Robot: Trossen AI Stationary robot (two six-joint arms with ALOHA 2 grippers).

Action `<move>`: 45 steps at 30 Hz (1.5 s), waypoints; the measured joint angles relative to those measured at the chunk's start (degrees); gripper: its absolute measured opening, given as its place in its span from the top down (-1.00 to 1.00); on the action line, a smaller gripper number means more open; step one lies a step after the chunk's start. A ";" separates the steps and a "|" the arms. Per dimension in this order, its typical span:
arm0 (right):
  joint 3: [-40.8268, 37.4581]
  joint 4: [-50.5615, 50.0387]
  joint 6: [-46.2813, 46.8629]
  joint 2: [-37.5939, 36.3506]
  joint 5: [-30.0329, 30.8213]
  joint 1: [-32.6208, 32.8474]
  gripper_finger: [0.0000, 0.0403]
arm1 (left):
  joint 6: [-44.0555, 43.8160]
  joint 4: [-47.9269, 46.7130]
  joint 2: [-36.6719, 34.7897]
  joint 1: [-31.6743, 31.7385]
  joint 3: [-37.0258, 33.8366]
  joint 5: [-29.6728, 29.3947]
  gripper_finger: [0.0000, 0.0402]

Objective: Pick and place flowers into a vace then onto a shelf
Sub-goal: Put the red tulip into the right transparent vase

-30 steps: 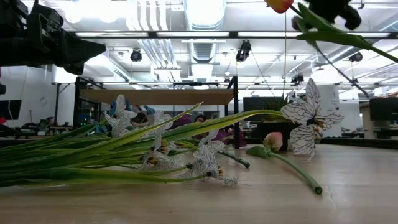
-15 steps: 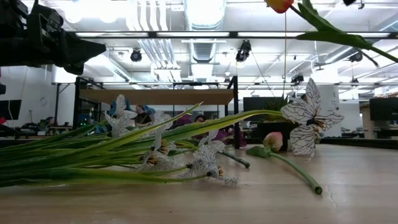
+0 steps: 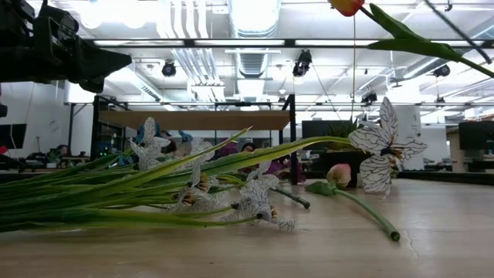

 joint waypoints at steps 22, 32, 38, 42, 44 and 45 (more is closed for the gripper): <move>1.32 7.15 -0.75 8.91 9.37 11.66 0.94 | 0.00 -0.01 0.01 0.00 0.00 -0.02 1.00; 1.32 10.68 -0.01 9.14 7.54 13.51 0.94 | 0.00 0.00 0.00 -0.02 0.00 0.00 1.00; 1.32 10.62 0.00 12.02 7.71 13.46 0.94 | 0.00 -0.02 0.00 -0.02 0.00 -0.02 1.00; 1.32 10.66 0.39 13.61 7.71 13.51 0.94 | 0.00 -0.01 0.01 0.00 0.00 -0.02 1.00; 1.32 10.75 0.49 14.09 7.77 13.48 0.94 | 0.00 0.00 0.01 0.00 0.00 -0.02 1.00; 1.32 10.77 0.50 14.28 7.80 13.46 0.94 | 0.00 -0.01 0.01 -0.01 0.00 -0.02 1.00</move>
